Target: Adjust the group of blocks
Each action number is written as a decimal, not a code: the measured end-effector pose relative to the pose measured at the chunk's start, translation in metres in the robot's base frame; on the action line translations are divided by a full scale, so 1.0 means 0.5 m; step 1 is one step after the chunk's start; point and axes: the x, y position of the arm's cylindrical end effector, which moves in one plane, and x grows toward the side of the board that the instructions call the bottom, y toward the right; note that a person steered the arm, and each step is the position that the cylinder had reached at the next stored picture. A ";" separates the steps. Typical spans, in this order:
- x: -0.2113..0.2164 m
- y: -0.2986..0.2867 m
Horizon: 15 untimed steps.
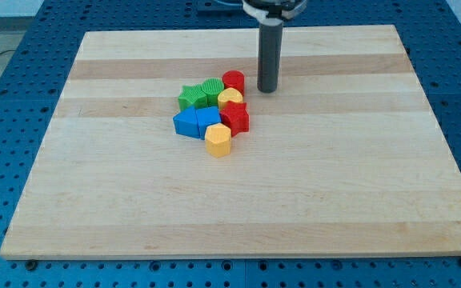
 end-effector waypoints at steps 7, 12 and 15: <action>0.026 -0.171; 0.016 -0.190; -0.034 -0.519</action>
